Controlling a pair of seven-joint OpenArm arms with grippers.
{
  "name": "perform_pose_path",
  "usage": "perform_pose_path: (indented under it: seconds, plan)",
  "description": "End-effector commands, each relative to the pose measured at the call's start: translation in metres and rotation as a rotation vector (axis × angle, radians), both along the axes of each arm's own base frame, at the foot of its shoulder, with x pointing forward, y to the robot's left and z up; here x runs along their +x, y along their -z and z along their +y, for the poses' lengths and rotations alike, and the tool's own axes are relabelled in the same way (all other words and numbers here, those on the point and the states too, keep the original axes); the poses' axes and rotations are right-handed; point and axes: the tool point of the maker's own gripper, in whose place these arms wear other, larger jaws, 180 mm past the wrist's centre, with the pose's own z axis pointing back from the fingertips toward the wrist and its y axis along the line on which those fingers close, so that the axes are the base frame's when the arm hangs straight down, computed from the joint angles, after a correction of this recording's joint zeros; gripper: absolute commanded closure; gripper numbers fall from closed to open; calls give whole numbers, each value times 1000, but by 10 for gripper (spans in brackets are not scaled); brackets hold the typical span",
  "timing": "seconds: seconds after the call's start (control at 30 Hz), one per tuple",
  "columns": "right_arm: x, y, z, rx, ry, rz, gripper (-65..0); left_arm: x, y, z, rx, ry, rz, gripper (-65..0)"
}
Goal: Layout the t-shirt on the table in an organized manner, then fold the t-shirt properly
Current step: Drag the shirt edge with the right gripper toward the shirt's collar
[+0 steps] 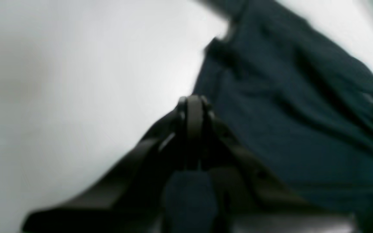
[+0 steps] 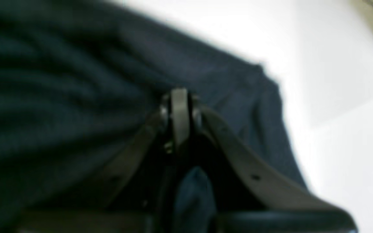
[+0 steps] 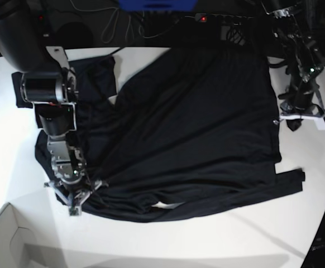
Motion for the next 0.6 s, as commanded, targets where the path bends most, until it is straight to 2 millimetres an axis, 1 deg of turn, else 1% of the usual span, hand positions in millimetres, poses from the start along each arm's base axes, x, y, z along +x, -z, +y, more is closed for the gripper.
perform_pose_path:
  seconds: [0.0, 0.07, 0.17, 0.23, 0.3, 0.37, 0.4, 0.47, 0.57]
  plan:
    - [27, -46, -6, -4, 12, -121, 0, 2, -7, -14, -22, 33, -11, -4]
    - [29, -53, -9, 3, 26, -121, 0, -5, -4, -34, -71, 57, 19, -4]
    - [30, -64, -18, 11, 61, -94, 0, -17, 11, -55, -136, 76, 86, -4]
    - [22, -57, -22, 12, 76, -60, 0, -22, 18, -60, -156, 86, 120, -4]
    - [15, -61, -27, 8, 91, -54, 0, -33, 30, -61, -165, 88, 161, -4]
    - [-2, -60, -41, -17, 112, -32, 0, -42, 42, -58, -171, 80, 198, -4]
    - [-10, -60, -42, -26, 110, -29, 0, -44, 49, -53, -170, 78, 220, -4]
    - [-22, -61, -35, -32, 71, -27, 0, -48, 65, -45, -173, 73, 264, -4]
    - [-41, -63, -24, -44, 6, -19, 0, -41, 79, -34, -168, 45, 267, -4]
